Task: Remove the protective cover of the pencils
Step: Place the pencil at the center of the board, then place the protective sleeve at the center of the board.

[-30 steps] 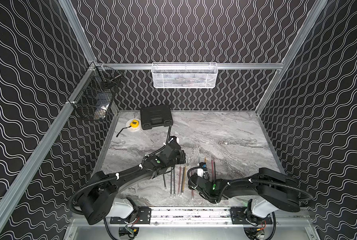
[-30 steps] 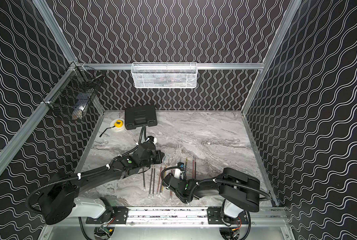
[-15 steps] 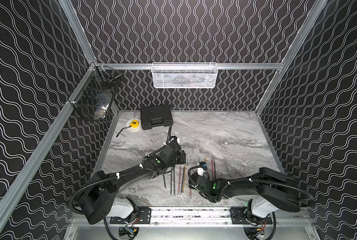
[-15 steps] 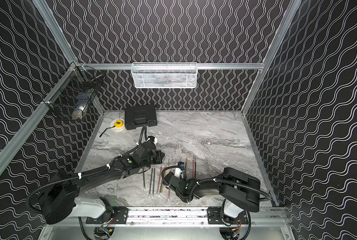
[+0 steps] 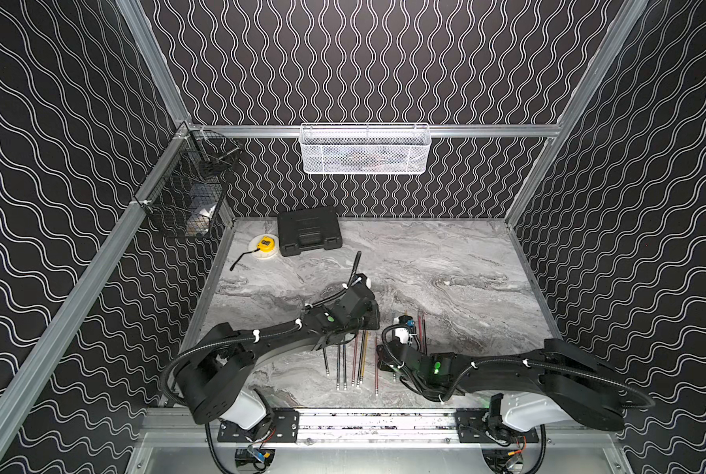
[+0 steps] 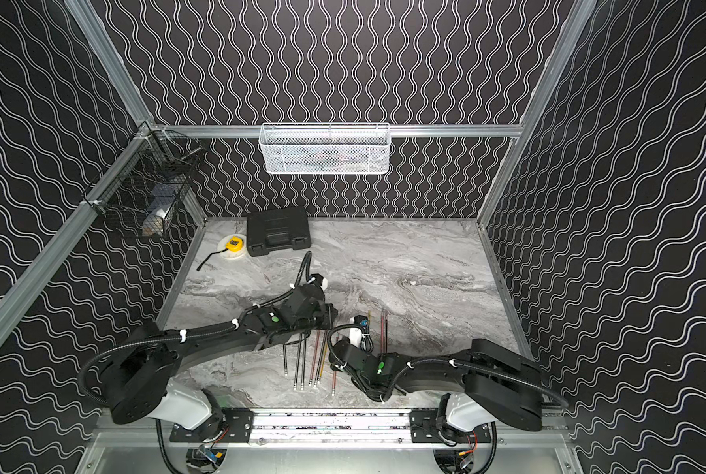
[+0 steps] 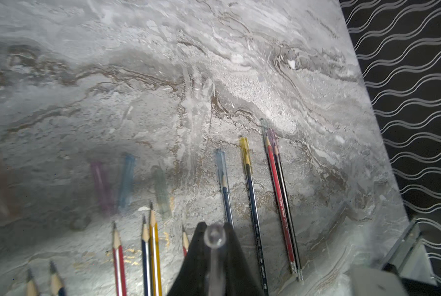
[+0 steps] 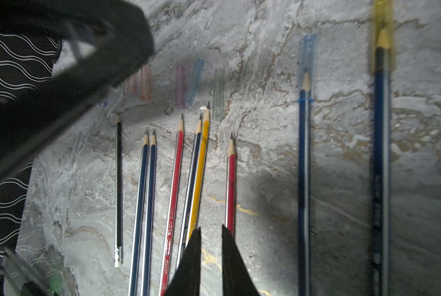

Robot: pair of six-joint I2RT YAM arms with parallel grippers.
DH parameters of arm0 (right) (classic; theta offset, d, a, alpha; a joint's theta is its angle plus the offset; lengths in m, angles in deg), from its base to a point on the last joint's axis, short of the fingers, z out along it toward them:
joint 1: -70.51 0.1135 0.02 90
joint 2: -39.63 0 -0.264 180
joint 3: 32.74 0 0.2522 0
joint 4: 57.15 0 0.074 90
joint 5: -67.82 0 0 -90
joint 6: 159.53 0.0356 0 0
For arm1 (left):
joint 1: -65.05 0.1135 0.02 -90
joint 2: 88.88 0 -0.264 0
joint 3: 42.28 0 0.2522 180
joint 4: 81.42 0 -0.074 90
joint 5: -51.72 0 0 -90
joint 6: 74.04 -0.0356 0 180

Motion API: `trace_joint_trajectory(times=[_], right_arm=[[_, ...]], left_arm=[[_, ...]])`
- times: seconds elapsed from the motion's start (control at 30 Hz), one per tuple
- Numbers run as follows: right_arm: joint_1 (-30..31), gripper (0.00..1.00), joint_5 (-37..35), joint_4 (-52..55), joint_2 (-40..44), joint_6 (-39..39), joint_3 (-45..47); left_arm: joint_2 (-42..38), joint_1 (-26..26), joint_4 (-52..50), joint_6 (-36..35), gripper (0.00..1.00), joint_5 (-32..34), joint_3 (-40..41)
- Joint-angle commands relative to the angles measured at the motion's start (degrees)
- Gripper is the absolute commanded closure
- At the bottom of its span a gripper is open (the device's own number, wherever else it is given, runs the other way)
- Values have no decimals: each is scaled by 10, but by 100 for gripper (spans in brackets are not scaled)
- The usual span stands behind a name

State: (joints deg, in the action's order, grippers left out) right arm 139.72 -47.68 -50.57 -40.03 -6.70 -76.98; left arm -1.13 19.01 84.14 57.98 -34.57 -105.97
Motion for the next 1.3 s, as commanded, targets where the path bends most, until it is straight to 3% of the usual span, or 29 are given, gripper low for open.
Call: trace_joint_trajectory(times=[0.0,0.27,0.93,1.27], right_arm=[[0,82,-35,33,29,0,14],[-8,79,-66,69,76,17,40],[-18,79,-50,58,58,18,43],[-20,79,-45,51,50,17,43]], left_arm=[[32,-12,-32,-22,90,28,-26],[96,-27,-94,-22,86,78,-72],[179,-28,-126,-23,86,99,-124],[193,-31,-148,-21,79,114,-141]])
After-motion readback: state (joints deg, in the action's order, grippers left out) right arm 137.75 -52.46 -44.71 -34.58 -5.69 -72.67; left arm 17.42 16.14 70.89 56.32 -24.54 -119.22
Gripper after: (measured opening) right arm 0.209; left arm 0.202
